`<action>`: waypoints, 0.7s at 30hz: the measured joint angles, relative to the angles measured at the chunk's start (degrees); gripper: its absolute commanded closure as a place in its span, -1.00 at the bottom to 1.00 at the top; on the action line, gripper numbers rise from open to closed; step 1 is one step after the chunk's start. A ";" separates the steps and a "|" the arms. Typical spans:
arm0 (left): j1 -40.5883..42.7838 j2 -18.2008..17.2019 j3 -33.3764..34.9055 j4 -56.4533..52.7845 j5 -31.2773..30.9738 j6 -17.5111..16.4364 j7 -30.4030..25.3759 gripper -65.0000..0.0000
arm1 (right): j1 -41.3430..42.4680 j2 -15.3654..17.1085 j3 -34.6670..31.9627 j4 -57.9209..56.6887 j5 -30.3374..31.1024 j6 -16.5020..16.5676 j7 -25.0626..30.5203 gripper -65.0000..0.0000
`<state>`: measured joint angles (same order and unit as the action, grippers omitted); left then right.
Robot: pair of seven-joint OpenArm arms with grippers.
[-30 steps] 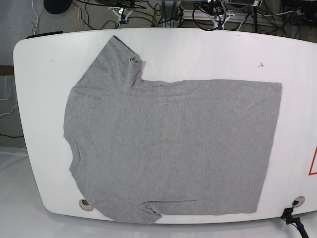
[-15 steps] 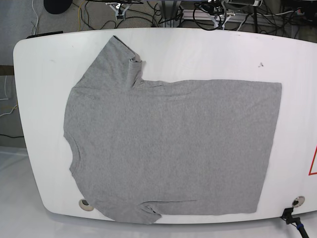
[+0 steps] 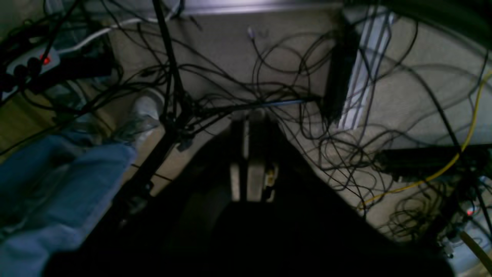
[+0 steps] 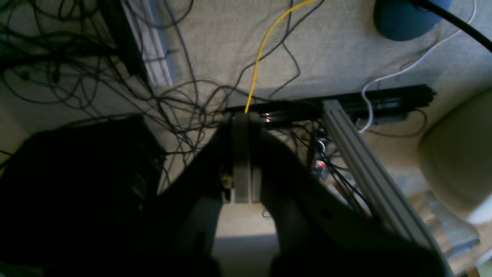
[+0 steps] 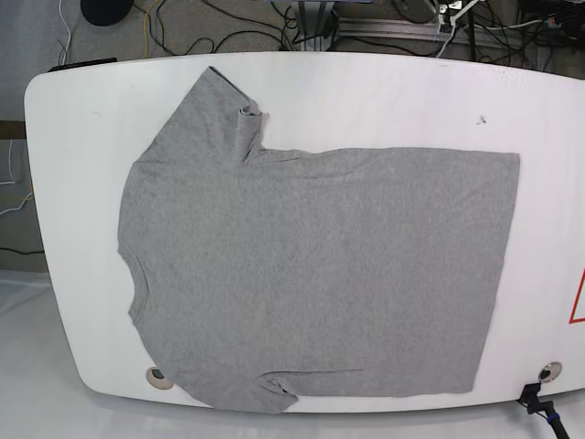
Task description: Fold the T-shirt properly
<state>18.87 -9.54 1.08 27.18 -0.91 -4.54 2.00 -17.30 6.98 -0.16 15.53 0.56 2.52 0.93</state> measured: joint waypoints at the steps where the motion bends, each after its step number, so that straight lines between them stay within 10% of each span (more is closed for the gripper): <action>1: -0.66 0.17 0.00 -0.66 -0.04 -0.74 -0.09 1.00 | 0.66 -0.15 0.22 -1.31 -0.13 -0.83 0.11 1.00; 21: 19.47 -4.24 -2.95 35.65 -3.67 -3.10 4.33 1.00 | -25.03 6.60 0.61 42.86 2.71 0.94 -1.09 1.00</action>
<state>38.35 -13.78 -1.87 62.83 -4.58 -7.64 6.33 -42.33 13.58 0.45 58.39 3.27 3.46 -0.16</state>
